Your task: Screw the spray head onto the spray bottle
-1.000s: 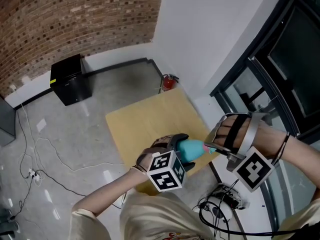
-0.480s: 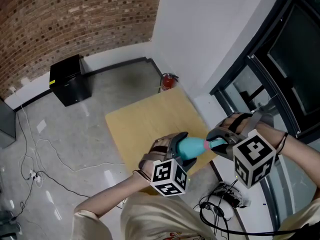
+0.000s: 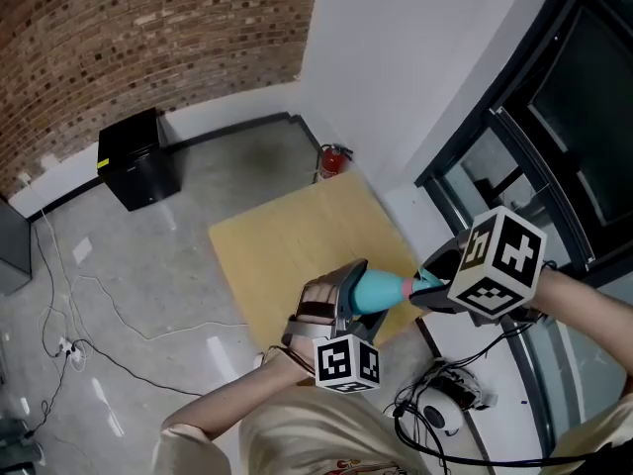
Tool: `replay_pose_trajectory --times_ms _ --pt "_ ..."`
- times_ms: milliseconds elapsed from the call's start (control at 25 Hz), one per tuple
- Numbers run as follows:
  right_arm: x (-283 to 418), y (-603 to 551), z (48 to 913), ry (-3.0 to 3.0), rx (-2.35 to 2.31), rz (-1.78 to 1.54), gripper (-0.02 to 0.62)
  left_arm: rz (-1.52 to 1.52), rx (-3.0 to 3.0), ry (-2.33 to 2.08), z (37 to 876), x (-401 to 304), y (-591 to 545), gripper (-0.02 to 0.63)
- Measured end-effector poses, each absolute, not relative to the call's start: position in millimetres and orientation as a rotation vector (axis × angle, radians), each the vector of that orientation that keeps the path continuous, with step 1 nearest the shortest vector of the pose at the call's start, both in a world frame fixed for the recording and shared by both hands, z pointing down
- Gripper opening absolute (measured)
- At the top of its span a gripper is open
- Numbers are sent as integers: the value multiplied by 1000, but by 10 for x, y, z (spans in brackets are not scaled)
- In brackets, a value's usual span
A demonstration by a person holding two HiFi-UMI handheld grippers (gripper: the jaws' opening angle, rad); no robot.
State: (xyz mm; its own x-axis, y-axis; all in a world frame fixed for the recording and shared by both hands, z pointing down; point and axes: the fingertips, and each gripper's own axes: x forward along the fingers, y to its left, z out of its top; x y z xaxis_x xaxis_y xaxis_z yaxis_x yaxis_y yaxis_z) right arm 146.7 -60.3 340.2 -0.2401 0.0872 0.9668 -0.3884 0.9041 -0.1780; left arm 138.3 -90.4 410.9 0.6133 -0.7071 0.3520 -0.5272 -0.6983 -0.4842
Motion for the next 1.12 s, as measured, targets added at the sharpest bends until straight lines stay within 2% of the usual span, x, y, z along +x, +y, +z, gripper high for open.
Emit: replay_pose_trajectory --times_ms 520,640,760,920,1120 --pt "1424 -464 3378 -1803 435 943 126 -735 -1947 1168 3868 1178 -1055 416" --pt "1388 -457 3404 -1823 484 1080 127 -706 -2009 1155 3914 1185 -1032 416" --pt "1342 -491 3381 -1853 505 1081 127 -654 -2143 1157 3956 1192 -991 416" --pt "1293 -535 3299 -1889 514 1043 207 -592 -2248 1165 3919 1217 -1001 416" --pt "1348 -644 3136 -1983 570 1040 227 -530 -2390 1168 3915 1277 -1015 416"
